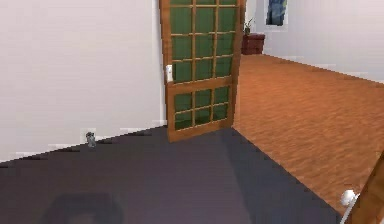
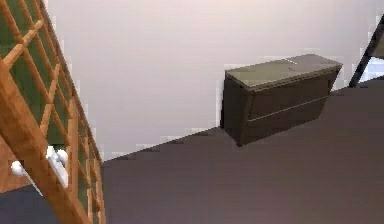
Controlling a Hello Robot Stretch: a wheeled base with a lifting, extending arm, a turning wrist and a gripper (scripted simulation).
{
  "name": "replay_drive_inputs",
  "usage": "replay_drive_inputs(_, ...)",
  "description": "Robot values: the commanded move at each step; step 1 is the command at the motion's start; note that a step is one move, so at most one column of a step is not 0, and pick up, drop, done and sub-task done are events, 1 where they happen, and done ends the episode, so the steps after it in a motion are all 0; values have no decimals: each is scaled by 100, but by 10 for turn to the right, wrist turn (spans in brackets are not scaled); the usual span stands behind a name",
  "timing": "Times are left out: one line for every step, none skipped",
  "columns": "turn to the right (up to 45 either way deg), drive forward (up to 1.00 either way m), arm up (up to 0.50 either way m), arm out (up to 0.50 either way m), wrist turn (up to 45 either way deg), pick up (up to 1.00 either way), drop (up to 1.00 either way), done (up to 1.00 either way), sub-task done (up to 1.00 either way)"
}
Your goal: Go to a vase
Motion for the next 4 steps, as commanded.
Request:
replay_drive_inputs(0,30,0,0,0,0,0,0,0)
replay_drive_inputs(120,0,0,0,0,0,0,0,0)
replay_drive_inputs(0,50,0,0,0,0,0,0,0)
replay_drive_inputs(240,0,0,0,0,0,0,0,0)
